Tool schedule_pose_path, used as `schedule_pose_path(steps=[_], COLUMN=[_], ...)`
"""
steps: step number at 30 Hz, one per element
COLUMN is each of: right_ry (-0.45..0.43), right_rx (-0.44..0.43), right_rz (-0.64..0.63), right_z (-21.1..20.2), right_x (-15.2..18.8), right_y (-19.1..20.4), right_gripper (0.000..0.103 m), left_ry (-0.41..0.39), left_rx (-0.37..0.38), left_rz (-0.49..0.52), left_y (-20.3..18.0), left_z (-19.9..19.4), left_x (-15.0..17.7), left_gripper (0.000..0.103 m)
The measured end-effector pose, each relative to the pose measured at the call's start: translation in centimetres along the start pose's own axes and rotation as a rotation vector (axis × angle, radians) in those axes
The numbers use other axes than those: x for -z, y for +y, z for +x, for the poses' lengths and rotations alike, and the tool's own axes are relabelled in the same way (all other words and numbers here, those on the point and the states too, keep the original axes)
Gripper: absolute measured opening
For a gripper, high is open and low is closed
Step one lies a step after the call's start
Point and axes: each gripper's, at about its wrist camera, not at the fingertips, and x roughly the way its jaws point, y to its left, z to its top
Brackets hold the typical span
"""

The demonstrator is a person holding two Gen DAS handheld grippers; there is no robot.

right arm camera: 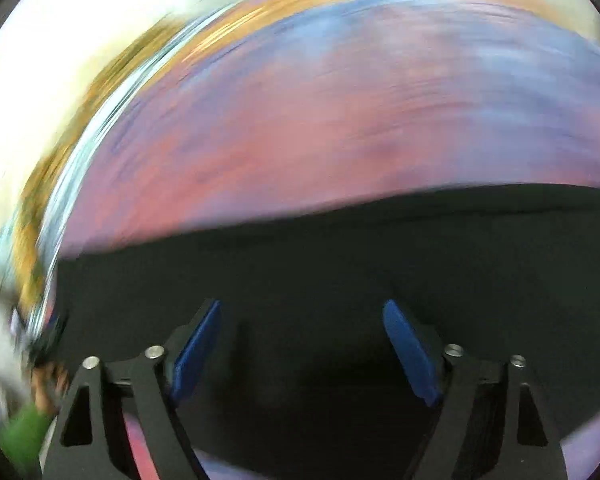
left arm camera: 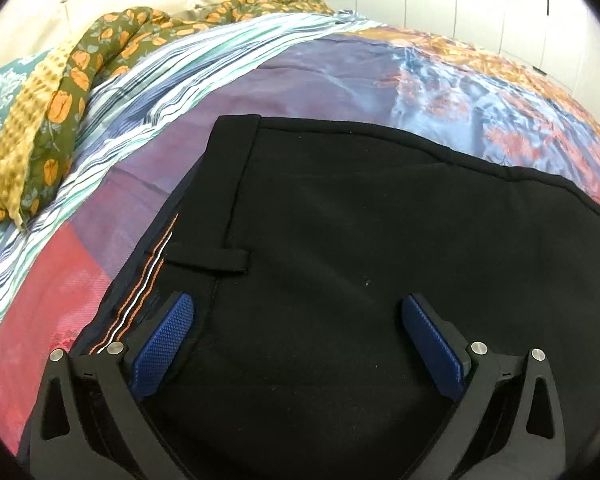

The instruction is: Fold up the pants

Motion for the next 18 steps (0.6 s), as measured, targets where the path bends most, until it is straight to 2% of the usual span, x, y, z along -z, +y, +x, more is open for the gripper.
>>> schedule_pose_path(steps=[1,3,4,6,7,9,11,14,16,17,18], right_ry=[-0.029,-0.055,-0.088,-0.133,-0.135,-0.1,-0.072,-0.06,-0.037,-0.035,-0.039], right_rx=[0.13,0.3,0.32,0.287,0.239,0.206,0.224,0.26,0.24,0.237,0.248], right_rz=[0.079,0.209,0.261,0.272,0.243,0.182,0.143,0.145,0.154,0.135,0.11], right_z=[-1.3,-3.7,-5.3,-6.9,-7.2,-6.4,-5.3,-3.8,-3.4,-3.7,-3.9], right_x=[-0.8,-1.8,-2.2,-2.8,-3.4,-4.2,-4.6,-4.3,-3.5,-3.2,-3.1], right_y=[-3.7,-9.1,-11.2,-12.6,-12.5,-11.8,-11.7,-12.7,-13.3,-13.8,-13.7], right_gripper=[0.078,0.078,0.078,0.078,0.078,0.069,0.063,0.063,0.062,0.047,0.022], left_ry=[0.0,-0.002,-0.003,-0.005,-0.005,-0.006,-0.007,-0.01,-0.013,-0.014,-0.015], left_rx=[0.0,-0.002,-0.003,-0.006,-0.008,-0.01,-0.012,-0.015,-0.018,-0.019,-0.019], left_rz=[0.0,0.001,0.001,0.003,0.005,0.006,0.008,0.01,0.012,0.013,0.014], left_y=[0.0,0.0,-0.1,-0.2,-0.2,-0.3,-0.3,-0.3,-0.3,-0.3,-0.3], left_z=[0.0,0.0,0.0,0.1,0.1,0.1,0.2,0.2,0.3,0.3,0.3], left_x=[0.0,0.0,0.0,0.0,0.0,0.0,0.0,0.0,0.0,0.1,0.1], left_gripper=[0.103,0.103,0.103,0.103,0.103,0.103,0.103,0.103,0.103,0.103,0.103])
